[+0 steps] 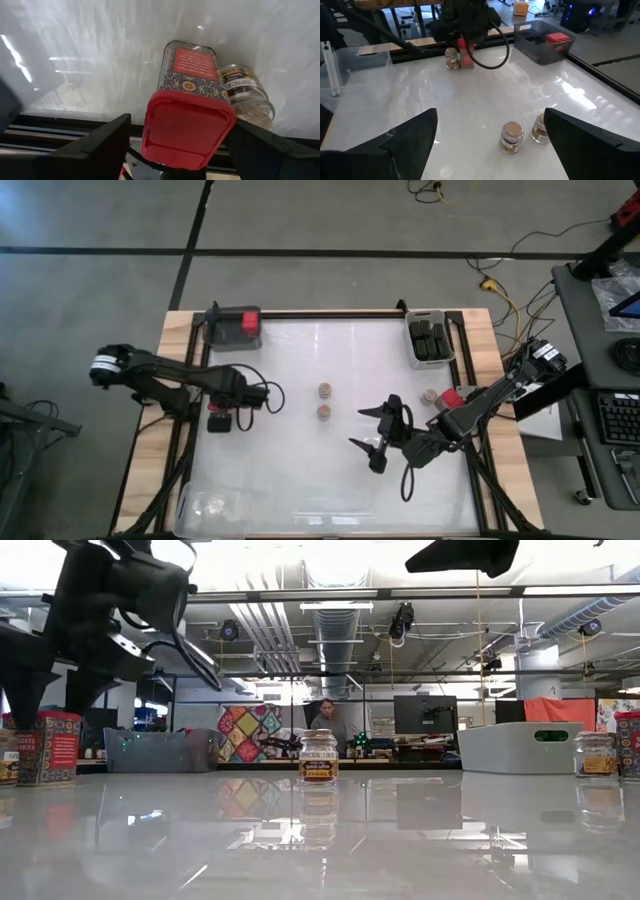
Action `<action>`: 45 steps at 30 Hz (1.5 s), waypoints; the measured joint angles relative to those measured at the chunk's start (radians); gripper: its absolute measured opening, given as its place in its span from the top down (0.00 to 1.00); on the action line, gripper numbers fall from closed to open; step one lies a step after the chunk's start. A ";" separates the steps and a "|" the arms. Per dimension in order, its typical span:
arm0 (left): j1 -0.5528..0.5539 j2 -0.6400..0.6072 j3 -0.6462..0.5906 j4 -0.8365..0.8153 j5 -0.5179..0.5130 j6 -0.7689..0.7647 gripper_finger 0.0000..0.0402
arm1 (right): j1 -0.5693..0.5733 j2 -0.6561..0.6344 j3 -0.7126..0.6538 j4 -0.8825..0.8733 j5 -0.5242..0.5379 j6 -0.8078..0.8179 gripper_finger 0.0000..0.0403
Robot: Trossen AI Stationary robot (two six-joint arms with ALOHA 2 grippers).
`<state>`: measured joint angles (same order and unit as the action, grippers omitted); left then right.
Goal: Sort spices by type
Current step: Put the red seasoning can into the black bin
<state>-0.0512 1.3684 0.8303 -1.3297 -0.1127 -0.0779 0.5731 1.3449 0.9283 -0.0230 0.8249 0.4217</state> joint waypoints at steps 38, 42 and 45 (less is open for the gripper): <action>0.054 0.032 0.133 -0.143 -0.036 -0.024 0.50 | 0.034 0.000 0.000 -0.024 -0.054 0.042 0.11; 0.142 0.002 0.231 -0.152 -0.088 -0.044 0.50 | 0.044 0.000 0.000 -0.024 -0.067 0.050 0.11; 0.266 -0.007 0.304 -0.192 -0.192 -0.047 0.49 | 0.065 0.000 0.000 -0.024 -0.069 0.053 0.11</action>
<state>0.2148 1.3613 1.1341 -1.5218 -0.3050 -0.1245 0.6379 1.3445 0.9283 -0.0471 0.7555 0.4747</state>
